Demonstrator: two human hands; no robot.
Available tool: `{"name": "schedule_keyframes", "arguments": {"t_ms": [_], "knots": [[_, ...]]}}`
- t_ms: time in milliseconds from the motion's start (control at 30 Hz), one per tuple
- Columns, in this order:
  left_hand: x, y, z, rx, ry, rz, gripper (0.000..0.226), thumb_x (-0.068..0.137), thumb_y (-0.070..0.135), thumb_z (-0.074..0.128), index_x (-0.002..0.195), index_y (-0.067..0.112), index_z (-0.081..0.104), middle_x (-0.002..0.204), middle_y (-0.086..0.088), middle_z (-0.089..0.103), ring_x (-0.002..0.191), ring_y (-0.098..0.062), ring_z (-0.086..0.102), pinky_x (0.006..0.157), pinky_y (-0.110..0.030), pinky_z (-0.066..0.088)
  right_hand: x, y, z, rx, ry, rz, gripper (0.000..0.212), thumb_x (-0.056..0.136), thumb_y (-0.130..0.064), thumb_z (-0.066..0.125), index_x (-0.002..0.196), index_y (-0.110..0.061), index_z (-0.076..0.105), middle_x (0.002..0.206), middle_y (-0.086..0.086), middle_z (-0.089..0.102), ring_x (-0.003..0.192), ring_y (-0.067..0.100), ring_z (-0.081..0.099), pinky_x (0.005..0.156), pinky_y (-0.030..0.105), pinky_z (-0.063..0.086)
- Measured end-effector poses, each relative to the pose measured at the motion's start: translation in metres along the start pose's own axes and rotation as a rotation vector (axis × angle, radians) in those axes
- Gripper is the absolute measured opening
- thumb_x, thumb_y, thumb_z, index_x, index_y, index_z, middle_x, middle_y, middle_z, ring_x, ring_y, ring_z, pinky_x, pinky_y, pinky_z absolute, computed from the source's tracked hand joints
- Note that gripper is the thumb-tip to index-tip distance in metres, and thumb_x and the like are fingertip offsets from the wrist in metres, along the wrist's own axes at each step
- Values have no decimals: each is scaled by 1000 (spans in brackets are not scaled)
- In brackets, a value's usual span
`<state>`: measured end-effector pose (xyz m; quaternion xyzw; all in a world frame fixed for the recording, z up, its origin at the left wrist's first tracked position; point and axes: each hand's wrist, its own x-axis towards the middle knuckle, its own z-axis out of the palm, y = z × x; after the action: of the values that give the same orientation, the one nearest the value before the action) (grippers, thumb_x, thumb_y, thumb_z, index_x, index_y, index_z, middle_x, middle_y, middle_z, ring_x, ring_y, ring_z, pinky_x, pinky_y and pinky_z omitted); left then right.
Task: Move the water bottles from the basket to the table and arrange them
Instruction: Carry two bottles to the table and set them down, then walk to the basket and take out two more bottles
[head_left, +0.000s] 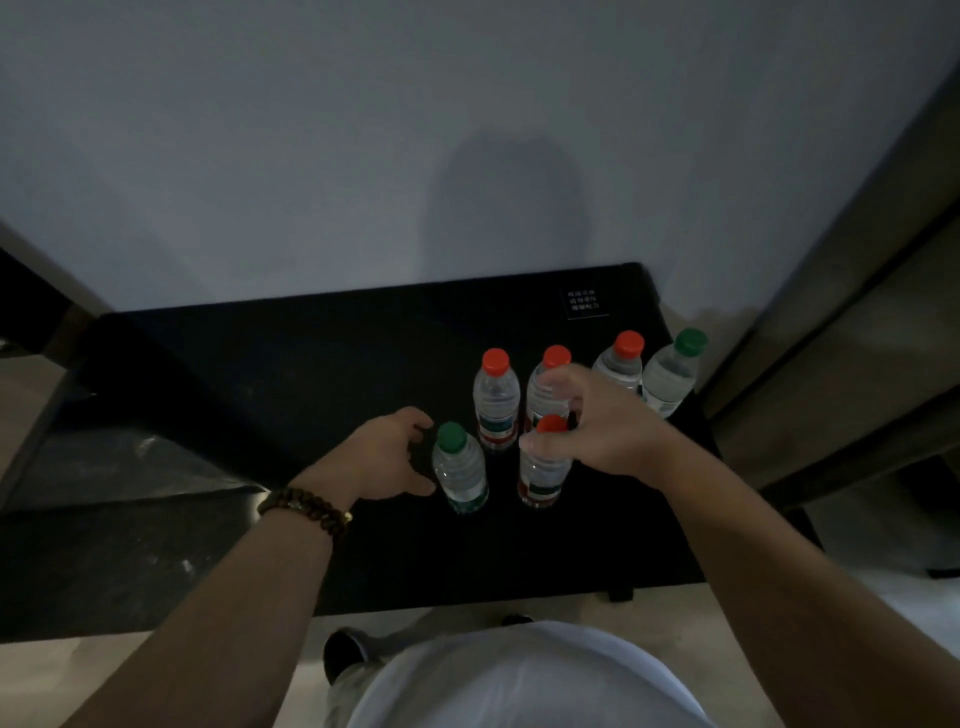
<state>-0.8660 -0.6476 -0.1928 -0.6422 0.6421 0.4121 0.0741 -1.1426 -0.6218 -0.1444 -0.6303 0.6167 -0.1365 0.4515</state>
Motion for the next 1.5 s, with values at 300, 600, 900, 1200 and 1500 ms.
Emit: {"name": "schedule_keyframes", "arguments": {"t_ms": [300, 600, 900, 1200, 1500], "knots": [[-41, 17, -47, 4, 228, 64, 57, 88, 36, 79, 138, 28, 53, 126, 4, 65, 107, -11, 63, 91, -29, 53, 8, -62, 1, -167, 106, -96, 42, 95, -48, 67, 131, -30, 57, 119, -10, 65, 101, 6, 62, 79, 24, 48], [-90, -32, -48, 63, 301, -66, 50, 95, 41, 69, 139, 24, 53, 128, 2, 65, 111, -13, 63, 101, -31, 51, 21, -123, 60, -228, 96, -201, 43, 100, -42, 63, 138, -24, 59, 130, -6, 65, 114, 9, 62, 99, 33, 53], [-156, -153, -55, -47, 411, -259, 47, 98, 41, 65, 140, 24, 54, 128, 3, 68, 111, -15, 65, 93, -29, 52, 49, -212, 187, -331, -160, -267, 47, 98, -39, 65, 142, -30, 53, 132, -9, 63, 112, 8, 62, 91, 28, 51], [-213, -375, -91, -155, 487, -413, 43, 94, 43, 70, 132, 26, 58, 120, 3, 68, 105, -18, 65, 93, -38, 56, 85, -320, 382, -570, -335, -274, 53, 98, -44, 63, 147, -29, 49, 131, -5, 64, 108, 13, 65, 74, 26, 48], [-333, -596, -137, -209, 462, -599, 50, 97, 51, 61, 138, 23, 52, 125, -1, 68, 110, -23, 66, 92, -39, 56, 82, -481, 573, -713, -471, -273, 51, 99, -43, 63, 146, -27, 50, 136, -3, 62, 116, 17, 63, 90, 34, 54]]}}
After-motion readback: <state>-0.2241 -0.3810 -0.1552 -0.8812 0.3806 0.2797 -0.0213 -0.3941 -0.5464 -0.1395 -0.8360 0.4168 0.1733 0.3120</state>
